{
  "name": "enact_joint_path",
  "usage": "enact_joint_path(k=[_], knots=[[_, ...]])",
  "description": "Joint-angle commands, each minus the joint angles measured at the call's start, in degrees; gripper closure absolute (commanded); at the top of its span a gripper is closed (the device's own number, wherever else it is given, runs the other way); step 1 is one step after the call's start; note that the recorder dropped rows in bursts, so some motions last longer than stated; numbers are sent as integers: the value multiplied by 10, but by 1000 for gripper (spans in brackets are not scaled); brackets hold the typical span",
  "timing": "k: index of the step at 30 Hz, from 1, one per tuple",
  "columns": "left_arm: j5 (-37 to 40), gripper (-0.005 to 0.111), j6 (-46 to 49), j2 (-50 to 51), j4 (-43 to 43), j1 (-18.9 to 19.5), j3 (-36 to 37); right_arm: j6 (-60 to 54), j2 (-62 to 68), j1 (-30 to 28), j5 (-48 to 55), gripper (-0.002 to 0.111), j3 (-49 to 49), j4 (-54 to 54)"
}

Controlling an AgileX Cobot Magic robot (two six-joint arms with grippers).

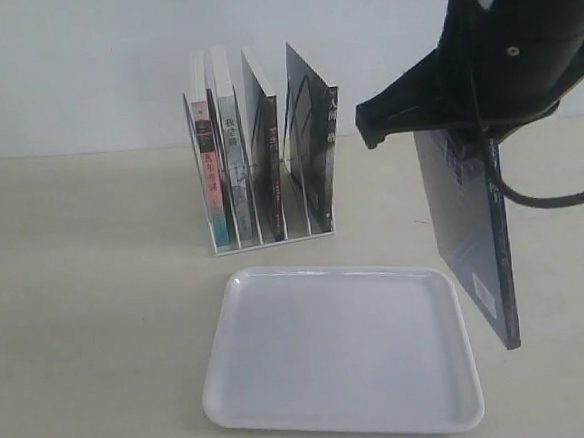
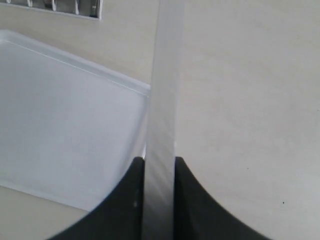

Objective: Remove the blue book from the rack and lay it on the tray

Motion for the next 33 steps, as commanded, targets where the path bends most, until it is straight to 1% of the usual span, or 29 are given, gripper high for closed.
enact_joint_path(k=[1,11,15,33], knots=[[-2,103,0,-2,-2,1,-1,8,26,-1,-9,109,-8,-13],[-2,103,0,-2,-2,1,-1,26,54,-1,-9,109,-8,-18],[-2,103,0,-2,-2,1,-1,42,62,-1,-28,109,-8,-6],[-2,103,0,-2,-2,1,-1,70,117,-1,-48,109,-8,-1]])
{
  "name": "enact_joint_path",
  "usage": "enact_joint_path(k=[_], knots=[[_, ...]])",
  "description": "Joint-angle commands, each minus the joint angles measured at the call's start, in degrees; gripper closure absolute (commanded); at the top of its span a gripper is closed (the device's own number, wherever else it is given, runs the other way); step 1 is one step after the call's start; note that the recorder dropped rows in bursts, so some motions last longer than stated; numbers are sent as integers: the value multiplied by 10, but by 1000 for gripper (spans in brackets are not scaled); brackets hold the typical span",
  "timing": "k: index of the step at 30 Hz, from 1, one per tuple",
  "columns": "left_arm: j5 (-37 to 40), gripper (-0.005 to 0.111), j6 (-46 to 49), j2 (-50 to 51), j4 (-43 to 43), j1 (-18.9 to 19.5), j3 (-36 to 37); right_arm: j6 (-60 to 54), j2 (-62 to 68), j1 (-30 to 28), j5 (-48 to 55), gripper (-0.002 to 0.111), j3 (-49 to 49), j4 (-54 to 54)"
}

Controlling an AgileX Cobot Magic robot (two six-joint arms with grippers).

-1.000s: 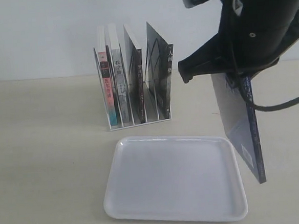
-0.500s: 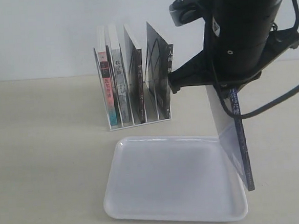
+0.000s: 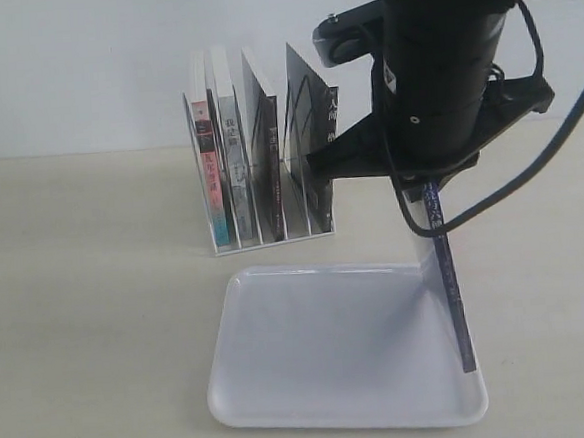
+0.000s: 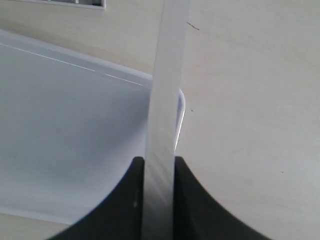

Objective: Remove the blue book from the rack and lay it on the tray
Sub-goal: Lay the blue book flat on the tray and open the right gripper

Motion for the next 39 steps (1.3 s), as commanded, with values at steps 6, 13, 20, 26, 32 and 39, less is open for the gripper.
enact_joint_path(k=[6,13,20,26,32,39], knots=[[-2,103,0,-2,-2,1,-1,2,15,-1,-15,103,3,20],[-2,103,0,-2,-2,1,-1,2,27,-1,-19,78,3,71],[-2,103,0,-2,-2,1,-1,-1,33,-1,-43,76,3,132],[-2,103,0,-2,-2,1,-1,-1,33,-1,-84,76,3,190],[-2,103,0,-2,-2,1,-1,-1,33,-1,-67,77,3,201],[-2,103,0,-2,-2,1,-1,5,33,-1,-23,68,3,157]])
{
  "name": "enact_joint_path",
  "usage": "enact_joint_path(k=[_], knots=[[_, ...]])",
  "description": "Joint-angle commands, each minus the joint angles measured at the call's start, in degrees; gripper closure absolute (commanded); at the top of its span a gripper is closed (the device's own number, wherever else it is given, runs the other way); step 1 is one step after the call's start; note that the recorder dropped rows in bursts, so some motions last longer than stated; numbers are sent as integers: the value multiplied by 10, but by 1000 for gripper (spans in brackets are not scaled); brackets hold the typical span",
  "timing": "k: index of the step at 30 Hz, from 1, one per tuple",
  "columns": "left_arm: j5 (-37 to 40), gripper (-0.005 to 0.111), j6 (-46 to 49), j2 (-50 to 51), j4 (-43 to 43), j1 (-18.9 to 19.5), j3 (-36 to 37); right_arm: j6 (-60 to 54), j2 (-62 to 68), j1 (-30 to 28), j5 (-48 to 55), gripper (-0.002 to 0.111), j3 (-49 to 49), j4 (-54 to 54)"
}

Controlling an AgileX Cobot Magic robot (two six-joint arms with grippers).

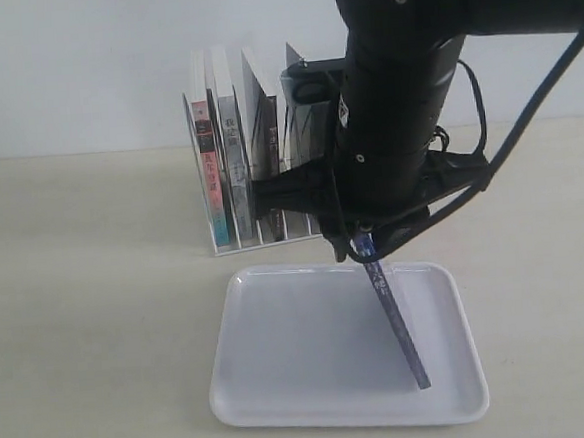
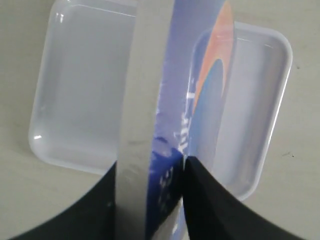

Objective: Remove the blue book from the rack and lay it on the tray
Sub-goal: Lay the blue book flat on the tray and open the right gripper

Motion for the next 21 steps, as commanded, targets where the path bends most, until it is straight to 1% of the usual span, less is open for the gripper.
enact_joint_path(k=[1,3,4,8,14,21], knots=[[-2,103,0,-2,-2,1,-1,4,-1,-1,18,63,2,-9],[-2,103,0,-2,-2,1,-1,4,2,-1,18,56,2,-9],[-2,103,0,-2,-2,1,-1,5,3,-1,20,56,2,-9],[-2,103,0,-2,-2,1,-1,13,6,-1,0,56,2,-4],[-2,103,0,-2,-2,1,-1,18,21,-1,-44,56,2,39],[-2,103,0,-2,-2,1,-1,18,39,-1,-60,56,2,31]])
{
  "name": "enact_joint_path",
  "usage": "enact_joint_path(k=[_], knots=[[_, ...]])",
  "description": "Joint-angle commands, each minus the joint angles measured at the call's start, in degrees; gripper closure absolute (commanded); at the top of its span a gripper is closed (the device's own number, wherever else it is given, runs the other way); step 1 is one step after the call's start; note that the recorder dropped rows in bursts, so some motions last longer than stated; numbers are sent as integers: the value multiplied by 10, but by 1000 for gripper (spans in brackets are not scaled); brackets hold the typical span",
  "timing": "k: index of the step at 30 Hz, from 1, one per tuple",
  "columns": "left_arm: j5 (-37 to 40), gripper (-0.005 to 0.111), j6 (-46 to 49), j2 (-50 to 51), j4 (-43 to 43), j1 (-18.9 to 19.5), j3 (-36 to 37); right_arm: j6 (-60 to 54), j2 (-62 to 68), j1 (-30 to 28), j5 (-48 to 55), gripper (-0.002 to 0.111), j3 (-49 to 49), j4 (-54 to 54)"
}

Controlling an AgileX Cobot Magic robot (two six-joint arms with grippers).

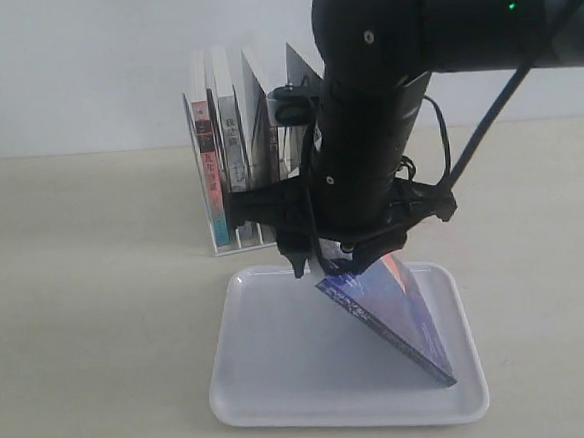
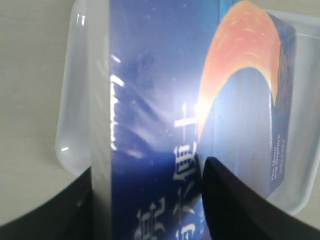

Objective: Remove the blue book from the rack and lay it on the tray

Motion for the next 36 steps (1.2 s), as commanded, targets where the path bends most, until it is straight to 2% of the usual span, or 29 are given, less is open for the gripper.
enact_joint_path(k=[1,6,21,22,24,25,36], knots=[[-2,103,0,-2,-2,1,-1,3,3,-1,-7,56,2,-18],[-2,103,0,-2,-2,1,-1,6,4,-1,-13,56,2,-46],[-2,103,0,-2,-2,1,-1,6,-17,-1,-54,56,2,-6],[-2,103,0,-2,-2,1,-1,6,-18,-1,-53,61,2,-6],[-2,103,0,-2,-2,1,-1,-4,-20,-1,-49,97,2,-6],[-2,103,0,-2,-2,1,-1,-14,-20,-1,-48,108,2,-6],[-2,103,0,-2,-2,1,-1,-30,-19,-1,-65,107,2,-6]])
